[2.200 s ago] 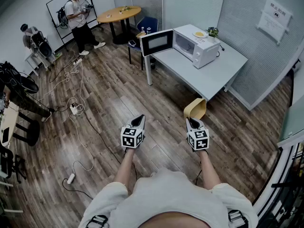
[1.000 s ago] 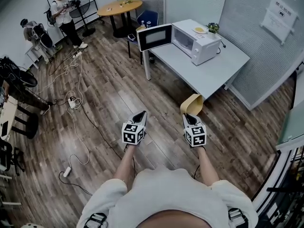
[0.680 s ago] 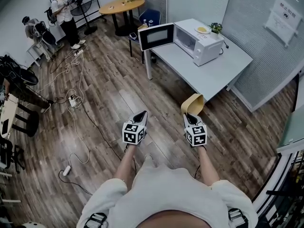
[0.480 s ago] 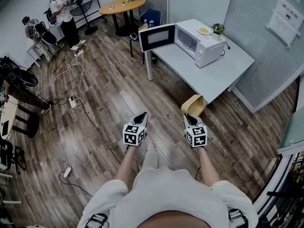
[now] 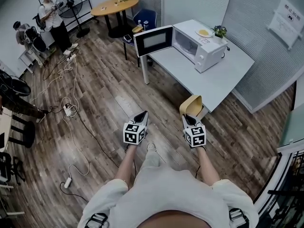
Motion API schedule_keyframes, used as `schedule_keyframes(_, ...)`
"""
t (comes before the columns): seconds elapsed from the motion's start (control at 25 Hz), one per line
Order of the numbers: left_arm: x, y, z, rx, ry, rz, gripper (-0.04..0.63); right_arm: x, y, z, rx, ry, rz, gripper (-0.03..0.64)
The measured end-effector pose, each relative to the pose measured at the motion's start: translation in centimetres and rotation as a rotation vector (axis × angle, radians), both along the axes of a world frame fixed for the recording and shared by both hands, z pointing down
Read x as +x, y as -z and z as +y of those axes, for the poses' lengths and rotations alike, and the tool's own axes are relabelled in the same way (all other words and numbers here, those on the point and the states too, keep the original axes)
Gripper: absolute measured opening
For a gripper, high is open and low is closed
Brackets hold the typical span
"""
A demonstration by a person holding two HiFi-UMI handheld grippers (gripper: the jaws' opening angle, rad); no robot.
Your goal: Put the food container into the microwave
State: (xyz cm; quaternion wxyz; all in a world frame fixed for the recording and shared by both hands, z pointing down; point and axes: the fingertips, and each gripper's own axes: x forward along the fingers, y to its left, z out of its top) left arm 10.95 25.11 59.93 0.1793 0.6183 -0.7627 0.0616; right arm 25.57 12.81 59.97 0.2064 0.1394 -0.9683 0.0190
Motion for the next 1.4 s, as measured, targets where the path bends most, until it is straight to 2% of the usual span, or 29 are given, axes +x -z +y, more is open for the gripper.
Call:
schedule_keyframes(0.48, -12.0, 0.7, -6.9, -0.001, -0.042, 0.012, 0.011, -11.8, 0.8, -6.0, 0.005, -0.025, 0.018, 0.028)
schedule_keyframes(0.84, -19.3, 0.8, -11.2, 0.008, -0.076, 0.009, 0.011, -18.6, 0.7, -9.8, 0.013, -0.051, 0.027, 0.028)
schedule_keyframes(1.08, -22.8, 0.8, -12.6, 0.011, -0.091, 0.011, 0.011, -22.0, 0.6, -11.0, 0.020, -0.057, 0.040, 0.028)
schedule_keyframes(1.4, -25.0, -0.1, -12.6, 0.000, -0.093, 0.019, 0.011, -24.4, 0.2, -11.6, 0.019, -0.053, 0.055, 0.028)
